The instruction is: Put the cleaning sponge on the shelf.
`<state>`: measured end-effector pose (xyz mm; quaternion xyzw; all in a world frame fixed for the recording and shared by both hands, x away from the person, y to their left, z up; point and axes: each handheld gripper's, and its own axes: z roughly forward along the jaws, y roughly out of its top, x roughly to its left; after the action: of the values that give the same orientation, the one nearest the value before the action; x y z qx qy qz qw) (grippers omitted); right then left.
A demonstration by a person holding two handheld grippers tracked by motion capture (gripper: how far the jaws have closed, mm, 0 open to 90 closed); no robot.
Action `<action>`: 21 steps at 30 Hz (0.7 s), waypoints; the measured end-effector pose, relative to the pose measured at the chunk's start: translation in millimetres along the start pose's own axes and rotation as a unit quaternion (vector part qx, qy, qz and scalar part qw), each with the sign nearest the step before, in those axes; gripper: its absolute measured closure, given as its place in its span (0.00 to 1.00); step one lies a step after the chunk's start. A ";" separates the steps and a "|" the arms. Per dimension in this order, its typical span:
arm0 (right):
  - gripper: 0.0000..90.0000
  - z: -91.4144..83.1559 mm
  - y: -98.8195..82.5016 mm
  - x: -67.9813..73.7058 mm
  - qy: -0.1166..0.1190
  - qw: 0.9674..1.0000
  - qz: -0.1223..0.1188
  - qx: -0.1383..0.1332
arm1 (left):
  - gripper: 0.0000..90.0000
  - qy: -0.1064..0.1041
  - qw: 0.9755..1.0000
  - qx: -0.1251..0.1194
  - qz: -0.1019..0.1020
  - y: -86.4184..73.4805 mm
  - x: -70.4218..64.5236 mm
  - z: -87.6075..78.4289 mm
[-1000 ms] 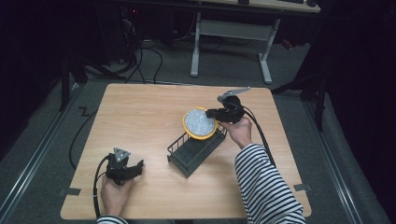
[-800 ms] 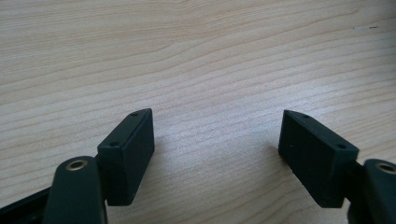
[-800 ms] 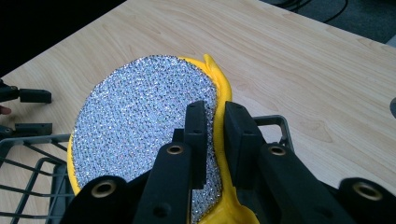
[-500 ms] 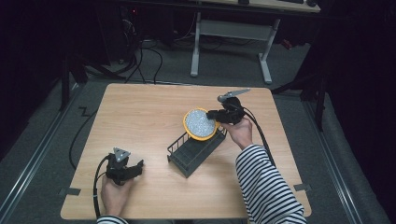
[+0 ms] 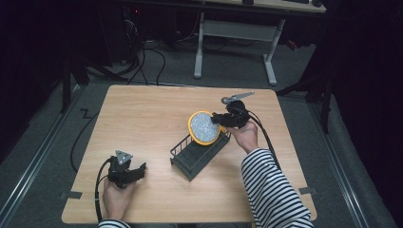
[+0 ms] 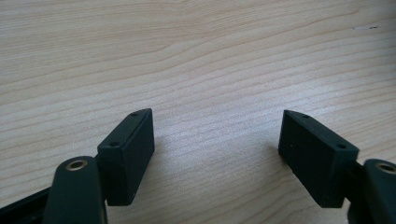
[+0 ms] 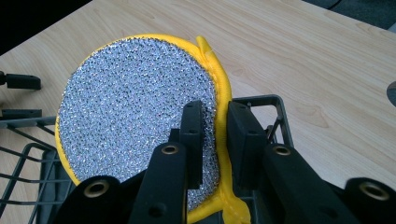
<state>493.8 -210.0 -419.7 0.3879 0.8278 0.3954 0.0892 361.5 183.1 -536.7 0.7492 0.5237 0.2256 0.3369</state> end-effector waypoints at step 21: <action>0.68 -10.5 -10.3 1.1 -0.010 1.000 0.007 -0.004 | 0.30 0.000 1.000 0.000 0.000 0.1 0.0 0.1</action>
<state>482.4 -219.3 -420.0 0.3968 0.8227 0.3955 0.0963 361.6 183.0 -536.7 0.7491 0.5238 0.2257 0.3370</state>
